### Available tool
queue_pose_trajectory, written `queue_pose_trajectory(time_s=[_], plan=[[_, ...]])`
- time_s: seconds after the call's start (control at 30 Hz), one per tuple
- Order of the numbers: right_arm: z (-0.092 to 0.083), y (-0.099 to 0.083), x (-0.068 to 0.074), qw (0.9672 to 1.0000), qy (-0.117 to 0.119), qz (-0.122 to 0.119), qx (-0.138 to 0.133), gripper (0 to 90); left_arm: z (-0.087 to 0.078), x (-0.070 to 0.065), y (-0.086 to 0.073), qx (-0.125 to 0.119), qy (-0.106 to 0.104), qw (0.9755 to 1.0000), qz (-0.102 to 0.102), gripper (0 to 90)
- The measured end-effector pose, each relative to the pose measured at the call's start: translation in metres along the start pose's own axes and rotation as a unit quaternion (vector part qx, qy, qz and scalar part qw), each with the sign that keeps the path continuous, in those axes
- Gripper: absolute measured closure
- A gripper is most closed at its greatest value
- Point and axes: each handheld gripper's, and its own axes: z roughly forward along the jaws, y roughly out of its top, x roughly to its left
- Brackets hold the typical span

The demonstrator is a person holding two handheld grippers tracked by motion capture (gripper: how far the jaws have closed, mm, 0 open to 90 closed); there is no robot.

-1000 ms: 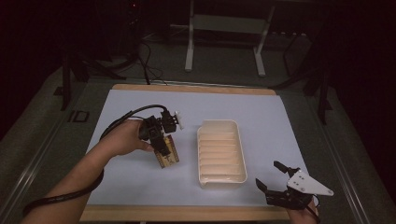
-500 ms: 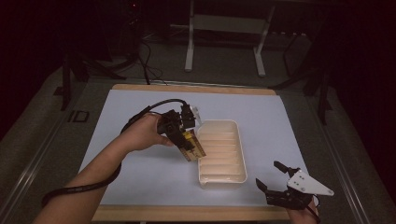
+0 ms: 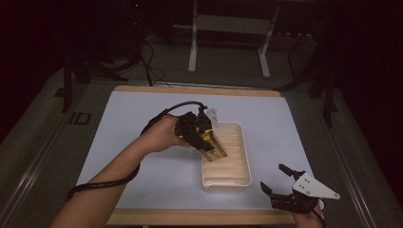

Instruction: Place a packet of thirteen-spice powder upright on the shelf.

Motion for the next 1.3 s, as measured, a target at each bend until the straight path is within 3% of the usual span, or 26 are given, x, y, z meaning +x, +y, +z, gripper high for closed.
queue_pose_trajectory(time_s=[0.17,0.27,0.73,1.3], plan=[[0.000,0.000,0.000,1.0000,0.001,0.002,0.000,14.1,0.013,0.001,0.003,-0.022,-0.001,0.9991,0.036,68.7],[0.000,0.000,-0.001,1.0000,0.002,0.000,0.000,14.1,0.019,0.003,0.002,-0.024,-0.005,0.9987,0.044,68.8],[0.000,0.000,0.000,1.0000,0.004,0.001,0.001,14.1,0.030,0.017,-0.005,-0.007,0.003,0.9995,0.032,68.8],[0.000,0.000,0.000,1.0000,0.005,0.000,0.003,14.1,0.035,0.017,-0.003,0.006,0.000,0.9994,0.034,68.8]])
